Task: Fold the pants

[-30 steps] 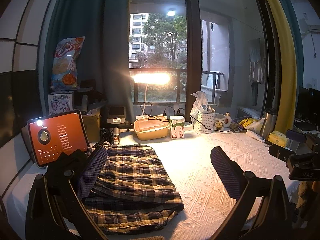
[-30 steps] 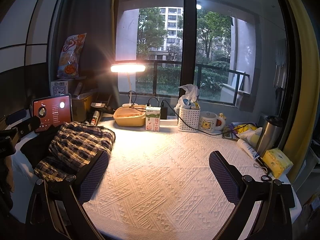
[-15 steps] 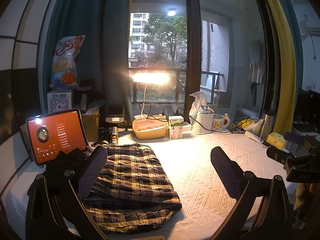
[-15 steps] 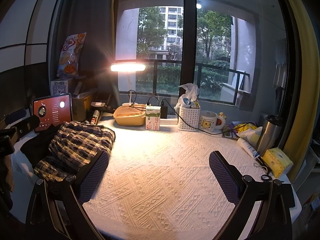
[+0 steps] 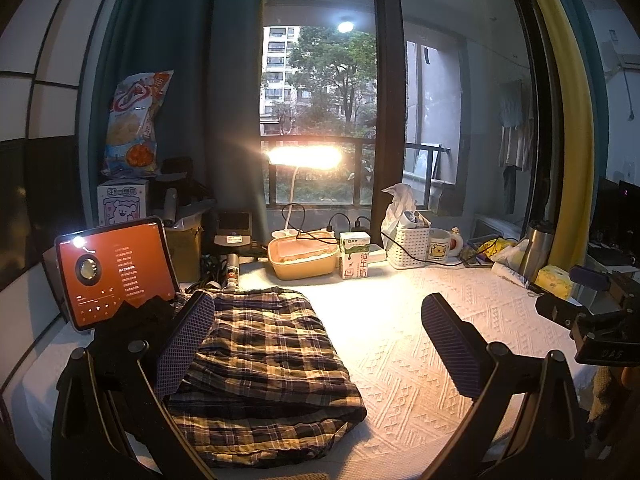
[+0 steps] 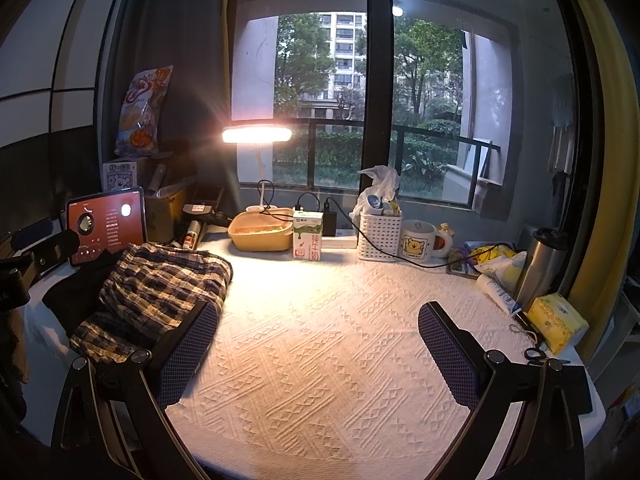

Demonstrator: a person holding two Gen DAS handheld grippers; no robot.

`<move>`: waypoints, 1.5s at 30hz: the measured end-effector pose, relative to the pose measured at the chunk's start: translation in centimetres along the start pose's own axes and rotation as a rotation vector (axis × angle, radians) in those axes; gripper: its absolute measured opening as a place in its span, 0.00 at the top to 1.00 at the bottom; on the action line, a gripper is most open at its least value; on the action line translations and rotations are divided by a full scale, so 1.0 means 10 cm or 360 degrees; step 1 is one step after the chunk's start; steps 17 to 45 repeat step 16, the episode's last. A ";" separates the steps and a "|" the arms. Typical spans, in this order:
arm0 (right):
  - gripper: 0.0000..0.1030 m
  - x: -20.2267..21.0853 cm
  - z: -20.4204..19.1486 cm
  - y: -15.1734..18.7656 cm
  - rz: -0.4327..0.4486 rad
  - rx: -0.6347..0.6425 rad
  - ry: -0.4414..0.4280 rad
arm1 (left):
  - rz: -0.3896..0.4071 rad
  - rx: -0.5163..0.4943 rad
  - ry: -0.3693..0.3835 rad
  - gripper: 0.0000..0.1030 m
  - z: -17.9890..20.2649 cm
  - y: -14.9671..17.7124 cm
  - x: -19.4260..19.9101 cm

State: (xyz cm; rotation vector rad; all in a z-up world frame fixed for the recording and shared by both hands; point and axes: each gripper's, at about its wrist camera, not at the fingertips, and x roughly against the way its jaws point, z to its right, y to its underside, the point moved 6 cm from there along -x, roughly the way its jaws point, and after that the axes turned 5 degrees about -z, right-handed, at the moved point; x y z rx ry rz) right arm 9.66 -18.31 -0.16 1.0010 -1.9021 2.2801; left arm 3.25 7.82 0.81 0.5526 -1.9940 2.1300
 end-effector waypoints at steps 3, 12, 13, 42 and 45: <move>0.02 0.00 0.00 0.00 0.0000 0.0000 -0.0001 | 0.0000 -0.0002 -0.0002 0.01 0.00 0.00 0.00; 0.02 0.01 0.00 -0.01 0.0002 0.0000 0.0004 | -0.0007 -0.0002 0.0011 0.01 0.02 0.00 0.01; 0.02 0.01 0.00 -0.01 0.0002 0.0000 0.0005 | -0.0007 -0.0006 0.0012 0.01 0.03 0.00 0.01; 0.02 0.01 0.01 -0.01 0.0001 -0.0001 0.0005 | -0.0006 -0.0007 0.0009 0.01 0.03 0.00 0.01; 0.02 0.01 0.01 -0.01 0.0001 -0.0001 0.0005 | -0.0006 -0.0007 0.0009 0.01 0.03 0.00 0.01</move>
